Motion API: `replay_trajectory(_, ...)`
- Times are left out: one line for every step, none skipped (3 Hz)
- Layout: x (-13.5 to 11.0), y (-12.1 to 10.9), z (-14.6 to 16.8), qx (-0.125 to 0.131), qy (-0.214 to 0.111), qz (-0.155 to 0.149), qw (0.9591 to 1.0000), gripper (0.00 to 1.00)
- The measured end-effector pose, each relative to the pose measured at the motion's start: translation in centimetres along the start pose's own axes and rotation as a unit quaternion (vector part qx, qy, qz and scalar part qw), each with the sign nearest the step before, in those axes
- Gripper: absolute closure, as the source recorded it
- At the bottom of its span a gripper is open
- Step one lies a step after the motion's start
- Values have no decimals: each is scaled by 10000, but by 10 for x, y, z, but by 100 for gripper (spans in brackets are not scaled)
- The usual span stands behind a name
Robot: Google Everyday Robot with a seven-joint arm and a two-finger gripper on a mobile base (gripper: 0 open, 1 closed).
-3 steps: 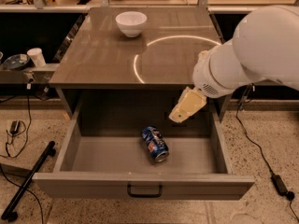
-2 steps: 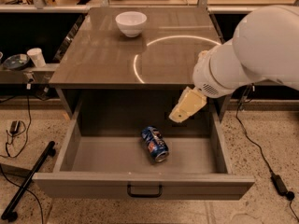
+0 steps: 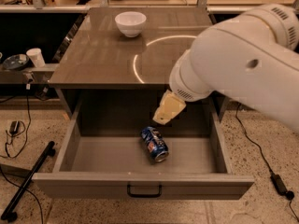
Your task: Pick pepsi can from top drawer and place on counter
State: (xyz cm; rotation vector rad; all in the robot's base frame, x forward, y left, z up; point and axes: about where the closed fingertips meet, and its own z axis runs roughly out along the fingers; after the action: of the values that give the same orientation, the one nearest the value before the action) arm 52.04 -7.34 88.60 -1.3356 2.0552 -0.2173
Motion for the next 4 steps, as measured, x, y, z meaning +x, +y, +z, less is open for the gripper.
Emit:
replay_trajectory(-13, 19, 7, 245, 391, -254, 9986, 0)
replay_trajectory(-7, 5, 5, 525, 501, -127, 9973, 0)
replay_trajectory(-7, 5, 5, 525, 500, -126, 9973, 0)
replay_trajectory(-7, 5, 5, 468, 419, -84, 9980, 0)
